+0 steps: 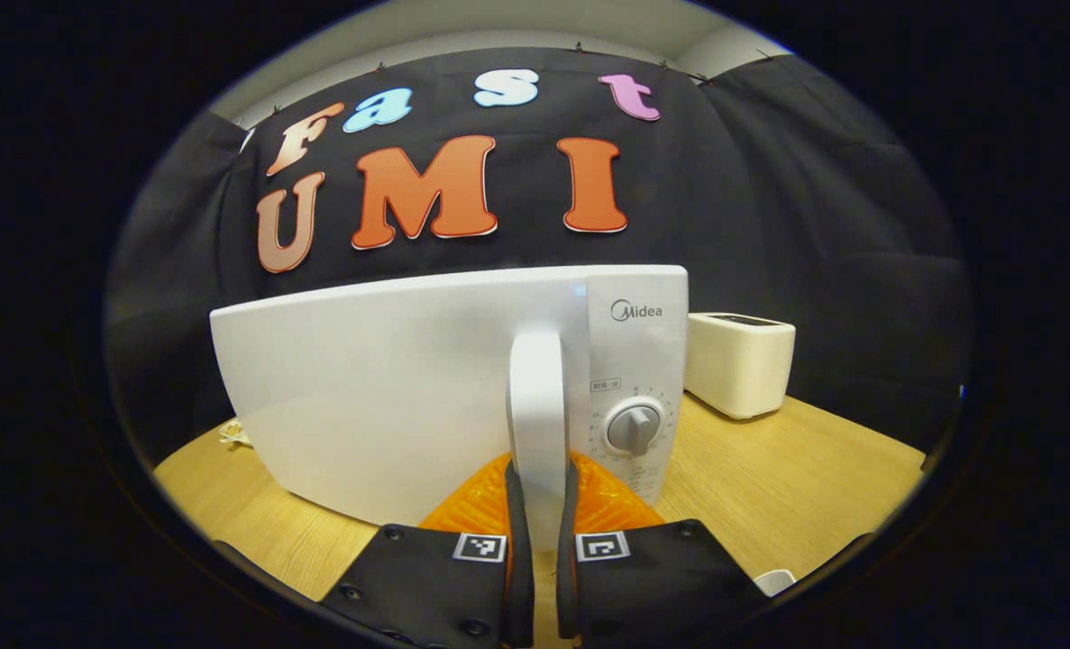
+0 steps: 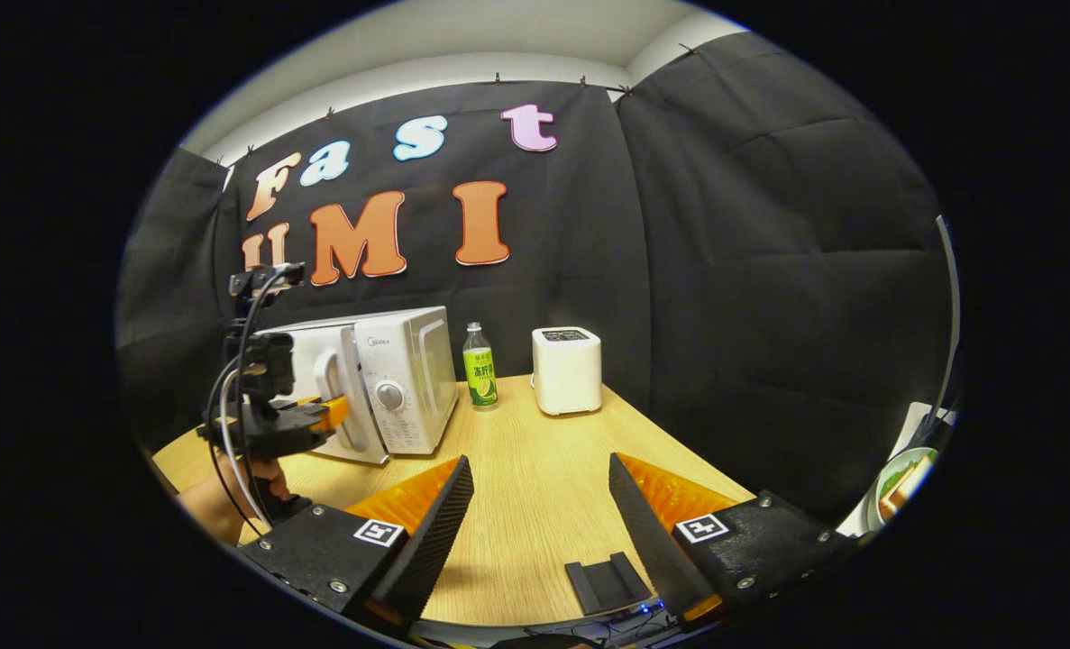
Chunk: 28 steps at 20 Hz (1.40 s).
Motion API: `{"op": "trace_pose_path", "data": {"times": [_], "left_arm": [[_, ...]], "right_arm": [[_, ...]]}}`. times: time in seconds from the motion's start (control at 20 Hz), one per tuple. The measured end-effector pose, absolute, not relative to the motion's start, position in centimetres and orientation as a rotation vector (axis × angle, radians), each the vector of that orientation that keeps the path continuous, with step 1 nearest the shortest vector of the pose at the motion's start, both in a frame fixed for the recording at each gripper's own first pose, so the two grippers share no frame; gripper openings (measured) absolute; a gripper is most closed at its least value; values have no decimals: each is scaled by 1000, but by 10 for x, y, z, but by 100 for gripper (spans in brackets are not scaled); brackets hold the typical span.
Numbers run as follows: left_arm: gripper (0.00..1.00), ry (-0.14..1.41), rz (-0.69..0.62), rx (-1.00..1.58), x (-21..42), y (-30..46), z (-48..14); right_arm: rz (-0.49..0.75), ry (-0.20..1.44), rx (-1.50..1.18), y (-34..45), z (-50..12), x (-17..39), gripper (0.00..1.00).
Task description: Open the microwave oven with the left hand, put the food in, and close the microwave oven.
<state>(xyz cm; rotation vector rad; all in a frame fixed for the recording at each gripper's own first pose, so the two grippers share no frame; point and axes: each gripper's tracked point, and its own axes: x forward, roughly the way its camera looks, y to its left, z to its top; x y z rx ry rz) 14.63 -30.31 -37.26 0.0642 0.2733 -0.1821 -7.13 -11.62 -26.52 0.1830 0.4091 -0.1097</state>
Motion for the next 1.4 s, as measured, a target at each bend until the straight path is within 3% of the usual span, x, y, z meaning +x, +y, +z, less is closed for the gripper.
{"op": "trace_pose_path", "data": {"times": [0.2,0.55,1.25,1.4], "left_arm": [[14,254,-241,52,92,-274,-363],[13,211,-214,25,9,-195,-351],[13,165,-67,136,-65,-18,-337],[13,150,-74,80,-65,17,-338]], "right_arm": [[-103,423,199,-108,-271,-71,94],[-78,495,219,-81,-295,-76,94],[-83,638,459,-32,-337,-113,93],[-69,670,499,-19,-344,-115,88]]}}
